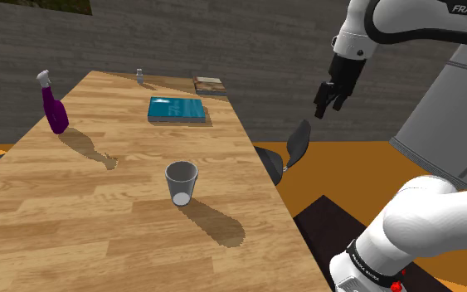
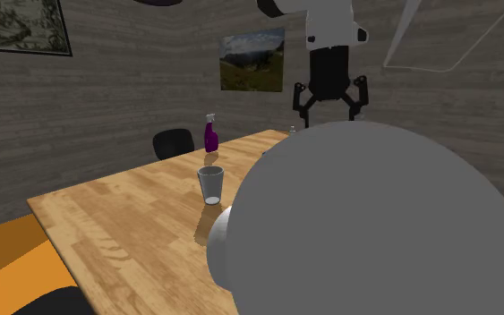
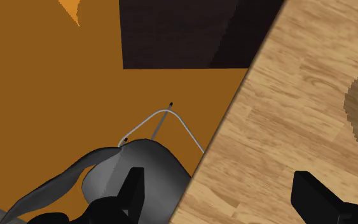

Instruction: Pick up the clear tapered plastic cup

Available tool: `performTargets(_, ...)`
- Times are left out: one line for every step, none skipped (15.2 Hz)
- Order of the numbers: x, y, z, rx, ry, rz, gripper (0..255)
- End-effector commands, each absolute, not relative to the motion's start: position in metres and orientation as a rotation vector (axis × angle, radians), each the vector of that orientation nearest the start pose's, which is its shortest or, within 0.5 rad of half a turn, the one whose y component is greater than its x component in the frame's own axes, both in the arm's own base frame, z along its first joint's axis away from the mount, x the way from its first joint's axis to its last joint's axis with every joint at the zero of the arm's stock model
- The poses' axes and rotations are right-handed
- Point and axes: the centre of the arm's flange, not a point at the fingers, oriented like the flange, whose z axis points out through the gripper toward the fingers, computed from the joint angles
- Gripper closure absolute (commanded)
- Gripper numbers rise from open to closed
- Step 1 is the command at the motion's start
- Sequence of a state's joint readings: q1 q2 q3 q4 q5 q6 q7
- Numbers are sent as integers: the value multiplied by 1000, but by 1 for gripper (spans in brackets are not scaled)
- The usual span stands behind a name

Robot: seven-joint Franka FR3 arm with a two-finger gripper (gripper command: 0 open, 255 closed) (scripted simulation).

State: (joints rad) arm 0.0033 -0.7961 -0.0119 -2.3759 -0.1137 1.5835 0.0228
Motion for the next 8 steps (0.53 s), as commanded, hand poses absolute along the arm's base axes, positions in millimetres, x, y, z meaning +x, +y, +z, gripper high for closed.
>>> performTargets(305,-16,586,-3246,43,-7,0)
performTargets(310,-4,581,-3248,44,-5,0)
performTargets(315,7,576,-3250,44,-4,0)
performTargets(320,19,571,-3251,45,-2,0)
performTargets(325,30,566,-3253,46,0,0)
performTargets(330,42,561,-3254,46,2,0)
performTargets(335,53,556,-3256,47,4,0)
performTargets(340,64,551,-3258,47,6,0)
